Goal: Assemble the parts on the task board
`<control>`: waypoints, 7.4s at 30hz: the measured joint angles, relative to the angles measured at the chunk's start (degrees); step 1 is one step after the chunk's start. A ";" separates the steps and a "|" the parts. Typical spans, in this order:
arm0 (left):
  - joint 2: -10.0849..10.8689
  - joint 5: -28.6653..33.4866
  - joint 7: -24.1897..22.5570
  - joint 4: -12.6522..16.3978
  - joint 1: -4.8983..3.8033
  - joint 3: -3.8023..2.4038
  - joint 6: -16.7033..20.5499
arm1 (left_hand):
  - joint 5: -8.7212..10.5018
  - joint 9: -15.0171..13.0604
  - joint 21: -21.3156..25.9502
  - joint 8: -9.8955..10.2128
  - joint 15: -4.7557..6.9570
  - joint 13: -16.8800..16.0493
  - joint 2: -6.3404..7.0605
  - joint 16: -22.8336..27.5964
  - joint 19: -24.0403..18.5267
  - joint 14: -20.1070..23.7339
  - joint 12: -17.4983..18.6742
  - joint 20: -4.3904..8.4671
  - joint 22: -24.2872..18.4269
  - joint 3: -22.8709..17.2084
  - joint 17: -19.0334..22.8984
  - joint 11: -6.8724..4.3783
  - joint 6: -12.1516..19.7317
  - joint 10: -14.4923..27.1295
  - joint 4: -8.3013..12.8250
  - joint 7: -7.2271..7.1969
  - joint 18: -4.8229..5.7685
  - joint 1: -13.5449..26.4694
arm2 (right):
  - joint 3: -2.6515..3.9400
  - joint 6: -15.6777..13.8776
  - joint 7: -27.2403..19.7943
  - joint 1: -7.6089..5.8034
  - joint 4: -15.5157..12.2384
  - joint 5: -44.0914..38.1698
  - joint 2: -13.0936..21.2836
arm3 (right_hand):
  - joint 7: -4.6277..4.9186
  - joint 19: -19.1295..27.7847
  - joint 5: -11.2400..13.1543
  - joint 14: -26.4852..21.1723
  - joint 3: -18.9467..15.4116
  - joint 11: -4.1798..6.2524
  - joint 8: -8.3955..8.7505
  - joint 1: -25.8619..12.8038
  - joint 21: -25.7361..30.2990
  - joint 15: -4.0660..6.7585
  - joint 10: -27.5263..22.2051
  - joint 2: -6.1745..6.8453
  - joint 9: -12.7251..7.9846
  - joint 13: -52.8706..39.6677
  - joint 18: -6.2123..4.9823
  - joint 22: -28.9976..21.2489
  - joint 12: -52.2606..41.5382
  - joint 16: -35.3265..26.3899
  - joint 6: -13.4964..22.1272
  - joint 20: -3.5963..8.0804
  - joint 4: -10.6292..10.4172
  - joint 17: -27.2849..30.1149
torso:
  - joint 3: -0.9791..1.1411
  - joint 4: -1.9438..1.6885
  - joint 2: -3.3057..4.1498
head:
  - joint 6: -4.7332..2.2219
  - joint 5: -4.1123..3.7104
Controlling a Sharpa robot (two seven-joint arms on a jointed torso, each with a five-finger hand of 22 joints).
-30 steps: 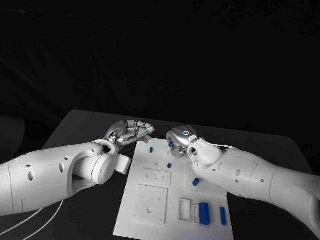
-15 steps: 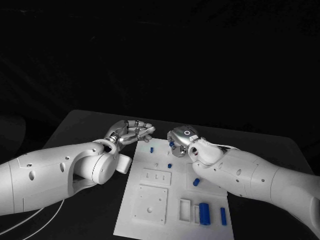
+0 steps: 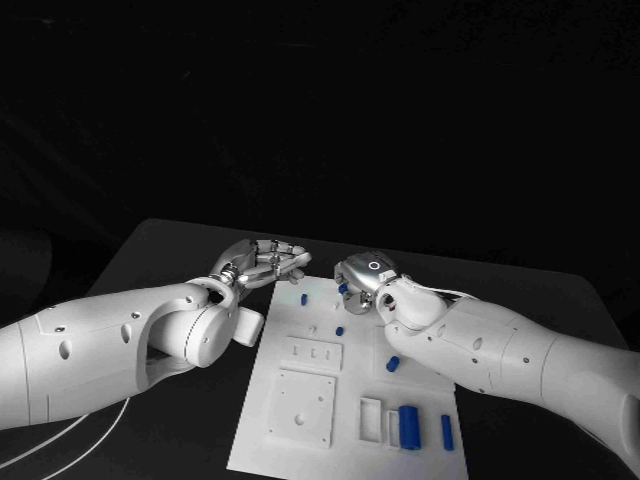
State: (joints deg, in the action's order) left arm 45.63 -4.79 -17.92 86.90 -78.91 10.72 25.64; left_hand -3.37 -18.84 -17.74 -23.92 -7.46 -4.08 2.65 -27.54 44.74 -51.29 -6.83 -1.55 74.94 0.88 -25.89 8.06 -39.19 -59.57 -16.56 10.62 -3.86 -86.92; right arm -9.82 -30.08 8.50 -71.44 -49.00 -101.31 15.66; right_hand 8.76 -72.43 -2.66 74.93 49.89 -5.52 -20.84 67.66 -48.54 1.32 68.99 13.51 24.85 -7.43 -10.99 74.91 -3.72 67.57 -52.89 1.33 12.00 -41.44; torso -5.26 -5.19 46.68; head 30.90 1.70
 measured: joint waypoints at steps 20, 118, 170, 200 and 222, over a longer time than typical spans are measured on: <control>-0.13 -0.05 0.01 -0.10 -0.04 -0.01 0.00 | 0.00 -0.01 0.00 0.00 0.00 0.00 0.00 0.00 0.00 0.00 0.23 0.00 -0.01 0.00 -0.04 0.00 0.00 0.00 0.00 0.00 0.34 0.00 | 0.00 0.33 -0.33 0.00 0.28 0.78 -0.21 | 0.35 0.00 0.00 0.00 -0.24 -0.32 0.43 0.00 0.20 -0.40 -1.12 0.00 -0.19 0.49 0.01 0.00 0.00 0.00 0.57 0.24 -0.24 0.39 | 0.01 0.06 0.03 | -0.02 0.02; -0.39 -1.72 -0.28 -3.31 0.00 0.07 -1.25 | 0.00 0.02 0.23 0.00 0.00 -0.23 0.09 0.67 0.00 0.00 -0.04 0.00 -0.04 0.00 -0.73 0.10 -1.13 -1.95 0.00 0.31 -0.04 0.09 | 5.68 11.50 -7.68 0.87 -1.77 14.56 10.79 | -1.39 -0.95 -1.78 -1.43 -14.61 3.67 3.10 -5.88 -7.99 3.31 -9.40 -0.77 -2.37 -50.81 0.35 0.02 -69.44 9.64 4.52 2.17 -0.53 -7.73 | 2.64 3.68 -1.24 | -0.87 -0.08; 1.29 -2.25 -0.24 -1.20 -0.10 0.01 -1.24 | 0.00 0.11 0.23 0.23 0.00 -0.14 0.22 0.66 -0.20 0.00 0.41 -0.20 -0.02 0.00 -0.86 0.12 -1.12 -1.53 0.00 0.31 0.48 0.23 | 5.87 14.92 -9.03 0.36 -0.83 16.33 10.36 | -1.45 0.11 -6.15 -1.42 -4.65 3.68 2.87 -5.44 -10.81 3.29 -9.42 -5.63 -2.45 -51.76 0.84 0.00 -69.43 9.06 4.47 2.57 -0.53 -10.74 | 2.48 2.87 0.25 | -0.77 -0.52; 0.90 -2.49 -0.23 -1.90 -0.09 0.01 -1.25 | 0.00 0.15 0.23 0.23 0.00 -0.10 0.22 0.88 -0.20 0.00 0.41 -0.20 -0.03 0.00 -0.90 0.11 -1.12 -1.53 0.00 0.31 -0.03 0.23 | 5.33 7.39 -5.75 0.60 -5.02 6.64 11.04 | -2.07 -0.17 -1.56 -0.85 -7.34 4.63 0.88 -6.65 -11.57 4.49 -8.47 -1.82 -1.32 -51.56 0.84 0.00 -69.15 8.02 3.85 2.73 -0.88 -11.78 | 2.42 2.78 0.19 | -0.79 -0.76; 1.17 -2.52 -0.18 -2.05 -0.10 0.00 -1.18 | 0.00 0.15 0.22 0.23 0.00 -0.11 0.22 0.88 -0.20 0.00 0.63 -0.20 -0.04 0.00 -0.95 0.12 -1.12 -1.54 0.00 0.31 0.33 0.23 | 5.34 5.16 -1.34 -0.53 -7.58 5.25 11.45 | -2.44 -0.45 -1.34 -0.50 -8.24 4.92 2.28 -7.16 -11.57 4.60 -8.18 1.43 -1.80 -51.53 0.85 -0.01 -68.76 7.35 3.47 2.86 -4.21 -12.55 | 2.42 2.76 0.25 | -1.19 -0.62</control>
State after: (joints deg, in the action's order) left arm 46.80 -7.31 -18.10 84.85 -79.01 10.73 24.46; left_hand -3.37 -18.69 -17.51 -23.69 -7.46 -4.18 2.87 -26.66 44.54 -51.29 -6.20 -1.75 74.90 0.88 -26.83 8.18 -40.31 -61.10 -16.56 10.94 -3.53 -86.69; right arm -4.48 -24.92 7.16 -71.97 -56.58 -96.06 27.11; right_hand 6.32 -72.88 -3.99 74.43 41.66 -0.60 -18.56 60.50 -60.11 5.91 60.81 14.94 23.05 -58.96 -10.14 74.90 -72.48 74.92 -49.41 4.19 7.78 -53.99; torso -2.85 -2.43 46.93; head 29.72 1.08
